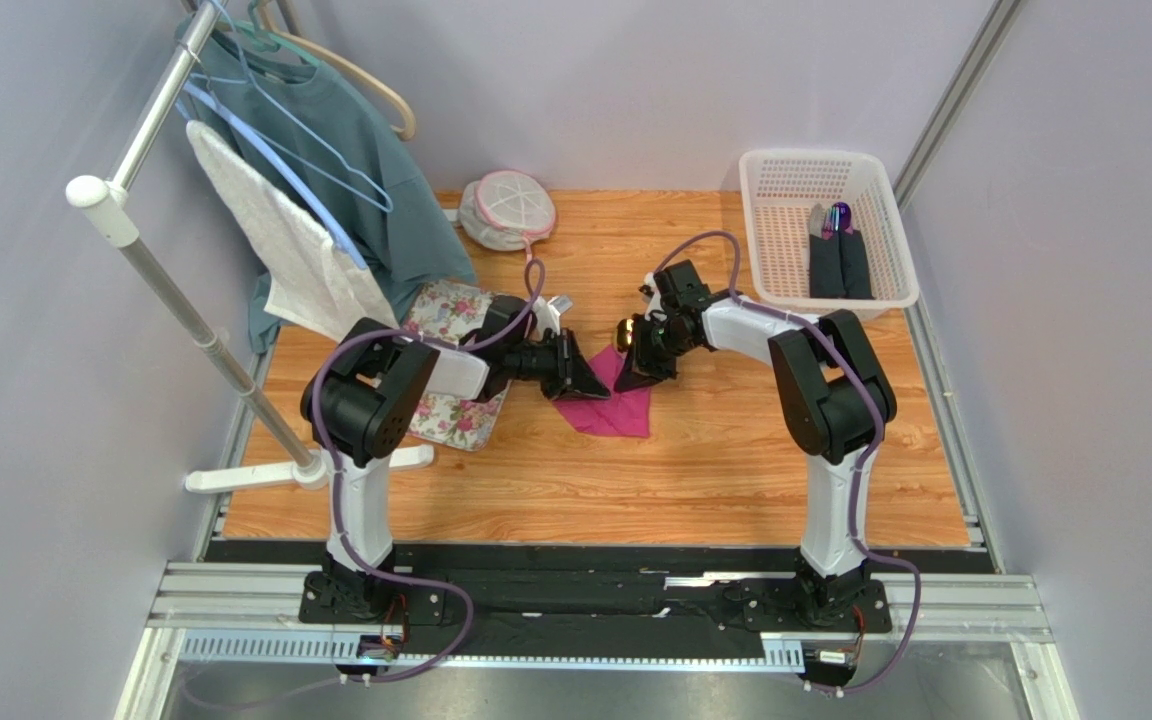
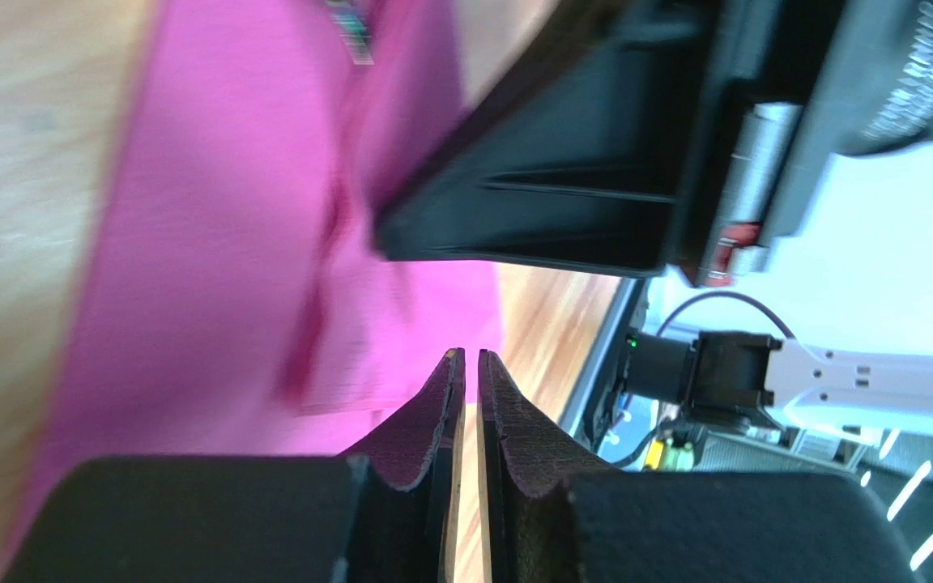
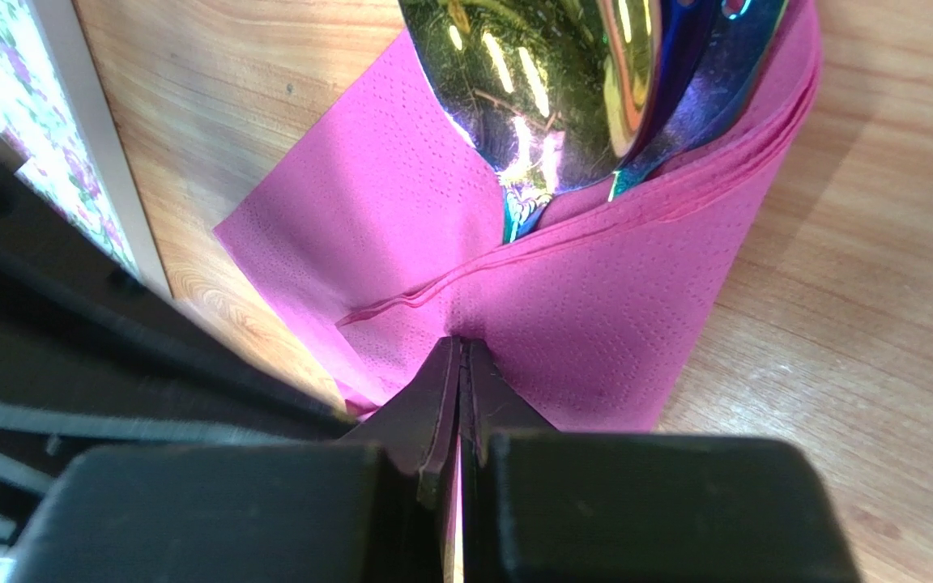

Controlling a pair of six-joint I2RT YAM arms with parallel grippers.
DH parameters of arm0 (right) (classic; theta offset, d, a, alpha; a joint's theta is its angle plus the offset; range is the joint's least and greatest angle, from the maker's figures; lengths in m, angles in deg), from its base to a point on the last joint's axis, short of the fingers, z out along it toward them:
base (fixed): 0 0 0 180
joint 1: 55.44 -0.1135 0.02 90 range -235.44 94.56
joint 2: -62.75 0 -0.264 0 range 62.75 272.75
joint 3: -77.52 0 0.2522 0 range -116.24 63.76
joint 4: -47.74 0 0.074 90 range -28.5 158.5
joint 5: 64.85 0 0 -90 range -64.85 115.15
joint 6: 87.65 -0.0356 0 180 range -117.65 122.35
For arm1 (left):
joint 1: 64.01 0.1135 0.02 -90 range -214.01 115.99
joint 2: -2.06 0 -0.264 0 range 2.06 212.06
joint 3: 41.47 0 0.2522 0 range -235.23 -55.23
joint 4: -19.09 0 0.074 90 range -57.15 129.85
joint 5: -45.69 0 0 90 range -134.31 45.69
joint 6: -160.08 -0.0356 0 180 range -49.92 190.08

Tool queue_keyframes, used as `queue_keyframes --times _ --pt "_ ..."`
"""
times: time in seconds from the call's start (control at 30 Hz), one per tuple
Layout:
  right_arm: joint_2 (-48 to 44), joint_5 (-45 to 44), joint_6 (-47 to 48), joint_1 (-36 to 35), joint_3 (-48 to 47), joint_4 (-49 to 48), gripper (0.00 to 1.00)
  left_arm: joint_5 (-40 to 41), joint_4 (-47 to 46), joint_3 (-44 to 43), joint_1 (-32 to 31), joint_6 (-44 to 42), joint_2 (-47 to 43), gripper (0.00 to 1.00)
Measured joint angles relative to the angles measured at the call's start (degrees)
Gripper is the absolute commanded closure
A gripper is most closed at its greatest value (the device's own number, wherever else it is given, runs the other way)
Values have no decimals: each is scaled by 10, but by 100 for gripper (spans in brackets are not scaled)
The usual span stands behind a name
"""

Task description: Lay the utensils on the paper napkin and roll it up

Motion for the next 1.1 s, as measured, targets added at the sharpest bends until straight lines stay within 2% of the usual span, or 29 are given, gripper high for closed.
queue_keyframes --times 0.37,0.47,0.6,0.7,1.1 --pt "1 11 2 3 2 -6 100 0 -20 0 -39 5 8 91" --pt "1 16 2 4 2 -8 94 12 -7 -3 -38 1 29 94" --pt "1 29 1 4 2 -7 78 5 31 -32 -35 -6 50 98" --pt "0 41 -1 4 0 -4 74 5 44 -38 -35 -13 52 99" --pt "-69 -10 17 1 -20 27 84 4 63 -47 -35 -28 52 100"
